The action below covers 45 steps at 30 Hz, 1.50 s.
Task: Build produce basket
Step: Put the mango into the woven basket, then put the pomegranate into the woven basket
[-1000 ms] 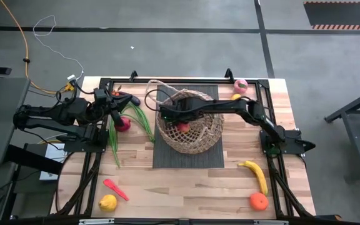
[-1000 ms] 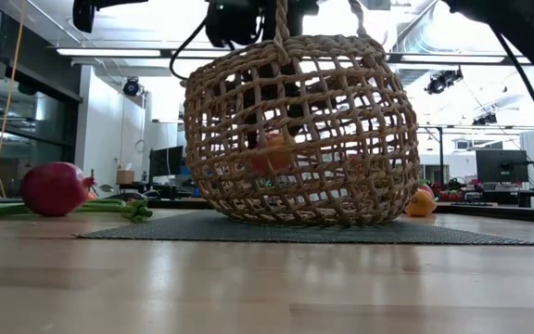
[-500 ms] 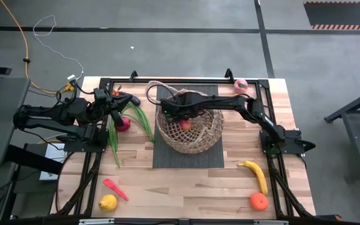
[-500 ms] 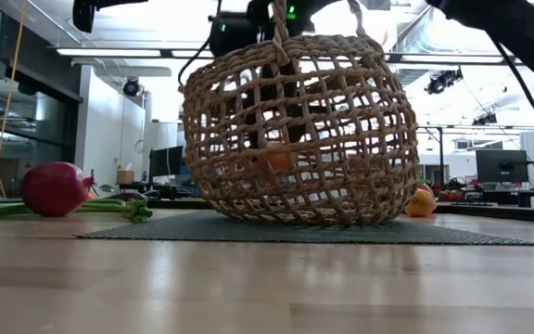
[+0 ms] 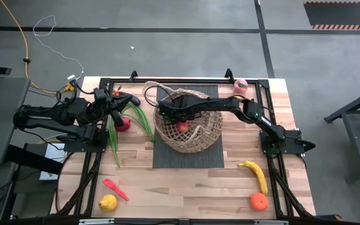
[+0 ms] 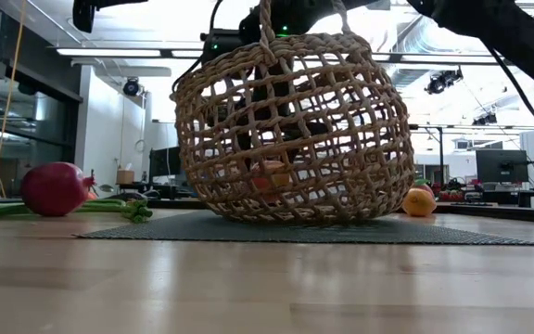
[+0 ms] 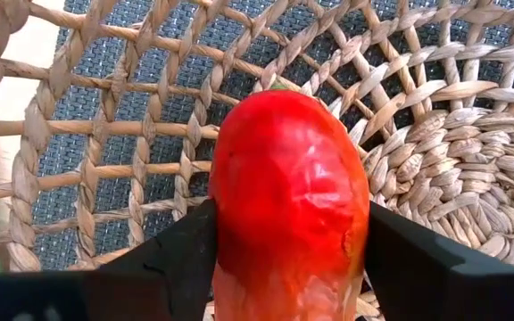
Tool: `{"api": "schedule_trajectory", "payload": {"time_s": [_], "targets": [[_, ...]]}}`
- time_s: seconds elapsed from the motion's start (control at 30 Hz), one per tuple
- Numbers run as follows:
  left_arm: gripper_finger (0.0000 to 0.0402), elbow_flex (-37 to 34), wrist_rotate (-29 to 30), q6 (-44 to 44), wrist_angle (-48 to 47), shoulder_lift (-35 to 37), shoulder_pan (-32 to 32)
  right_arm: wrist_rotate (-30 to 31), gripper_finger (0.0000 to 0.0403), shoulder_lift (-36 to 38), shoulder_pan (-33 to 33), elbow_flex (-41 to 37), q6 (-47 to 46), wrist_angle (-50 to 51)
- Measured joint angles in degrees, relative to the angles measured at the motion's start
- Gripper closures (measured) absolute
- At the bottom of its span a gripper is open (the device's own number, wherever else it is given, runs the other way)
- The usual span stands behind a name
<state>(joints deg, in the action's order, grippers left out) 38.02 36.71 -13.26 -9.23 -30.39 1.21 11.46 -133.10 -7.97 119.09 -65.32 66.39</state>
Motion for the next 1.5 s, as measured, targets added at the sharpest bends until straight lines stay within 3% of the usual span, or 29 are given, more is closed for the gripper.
{"api": "schedule_trajectory", "payload": {"time_s": [0.3, 0.5, 0.7, 0.87, 1.13, 1.3, 1.5], "targets": [[0.0401, 0.0, 0.0, 0.0, 0.0, 0.0, 0.0, 0.0, 0.0122, 0.0, 0.0, 0.0, 1.2, -0.2], [0.0401, 0.0, 0.0, 0.0, 0.0, 0.0, 0.0, 0.0, 0.0120, 0.1, 0.0, 0.1, 1.4, 0.2], [0.0401, 0.0, 0.0, 0.0, 0.0, 0.0, 0.0, 0.5, 0.0119, 2.9, 0.0, 0.1, 7.3, 0.6], [0.0401, 0.0, 0.0, 0.0, 0.0, 0.0, 0.0, 0.9, 0.0119, 6.9, 0.0, 0.1, 9.0, 1.7], [0.0401, 0.0, 0.0, 0.0, 0.0, 0.0, 0.0, -5.7, 0.0119, 14.0, 1.5, 0.2, 19.4, 5.7], [0.0401, 0.0, 0.0, 0.0, 0.0, 0.0, 0.0, -7.8, 0.0119, 20.4, 3.7, 0.2, 26.6, 0.9], [0.0401, 0.0, 0.0, 0.0, 0.0, 0.0, 0.0, -1.8, 0.0119, 29.1, 6.8, 0.2, 36.9, -4.8]]}}
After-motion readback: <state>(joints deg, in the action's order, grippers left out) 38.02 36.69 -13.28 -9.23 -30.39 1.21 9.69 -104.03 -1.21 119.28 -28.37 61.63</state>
